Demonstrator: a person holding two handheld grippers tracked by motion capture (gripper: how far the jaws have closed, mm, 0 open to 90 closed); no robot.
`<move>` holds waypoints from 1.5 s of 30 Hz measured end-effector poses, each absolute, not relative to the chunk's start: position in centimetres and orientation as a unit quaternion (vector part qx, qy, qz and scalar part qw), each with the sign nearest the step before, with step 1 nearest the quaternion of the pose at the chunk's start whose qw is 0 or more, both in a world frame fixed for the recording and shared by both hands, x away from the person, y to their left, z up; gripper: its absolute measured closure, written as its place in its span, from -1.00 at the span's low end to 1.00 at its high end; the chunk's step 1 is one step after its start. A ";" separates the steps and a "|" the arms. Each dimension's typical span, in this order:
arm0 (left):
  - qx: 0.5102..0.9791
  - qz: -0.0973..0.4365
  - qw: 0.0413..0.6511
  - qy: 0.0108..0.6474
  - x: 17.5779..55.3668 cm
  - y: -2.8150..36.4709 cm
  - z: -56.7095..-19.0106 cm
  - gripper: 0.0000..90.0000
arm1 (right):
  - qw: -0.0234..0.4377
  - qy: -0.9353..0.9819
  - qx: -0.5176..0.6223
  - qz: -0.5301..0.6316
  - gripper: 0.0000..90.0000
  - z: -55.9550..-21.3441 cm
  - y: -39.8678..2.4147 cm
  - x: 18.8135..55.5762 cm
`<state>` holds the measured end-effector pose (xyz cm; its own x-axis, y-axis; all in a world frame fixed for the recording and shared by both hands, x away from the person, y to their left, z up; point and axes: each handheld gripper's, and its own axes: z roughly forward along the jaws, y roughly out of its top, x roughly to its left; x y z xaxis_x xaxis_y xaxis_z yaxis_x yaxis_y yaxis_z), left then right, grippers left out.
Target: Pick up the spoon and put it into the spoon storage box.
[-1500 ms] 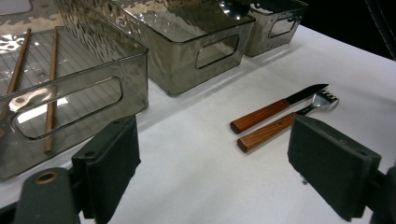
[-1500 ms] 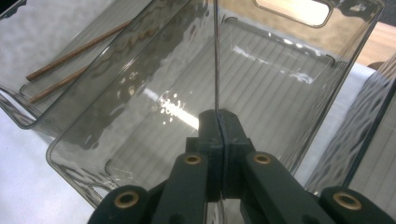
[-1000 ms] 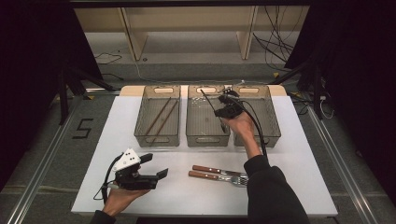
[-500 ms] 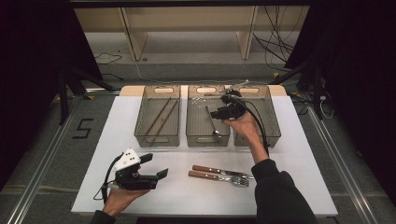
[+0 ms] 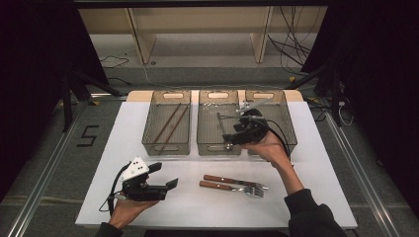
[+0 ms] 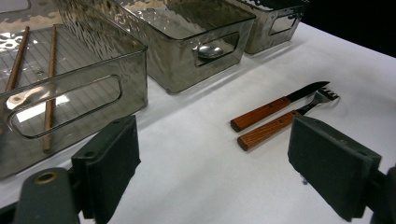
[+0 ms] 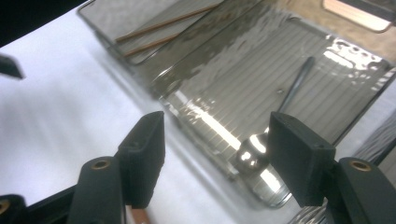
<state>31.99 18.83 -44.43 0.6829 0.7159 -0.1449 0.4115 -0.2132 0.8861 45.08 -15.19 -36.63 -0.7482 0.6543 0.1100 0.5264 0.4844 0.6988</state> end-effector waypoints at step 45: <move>0.760 0.150 0.516 0.365 31.9 19.0 -44.4 -0.64 | 0.068 0.909 0.274 0.307 -0.31 -41.7 -13.7 39.7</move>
<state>31.94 19.00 -44.35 0.6889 0.7093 -0.1490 0.4001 -0.2008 0.8942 39.65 -13.66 -41.65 -0.8406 0.5398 0.0445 0.4565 0.6619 0.5946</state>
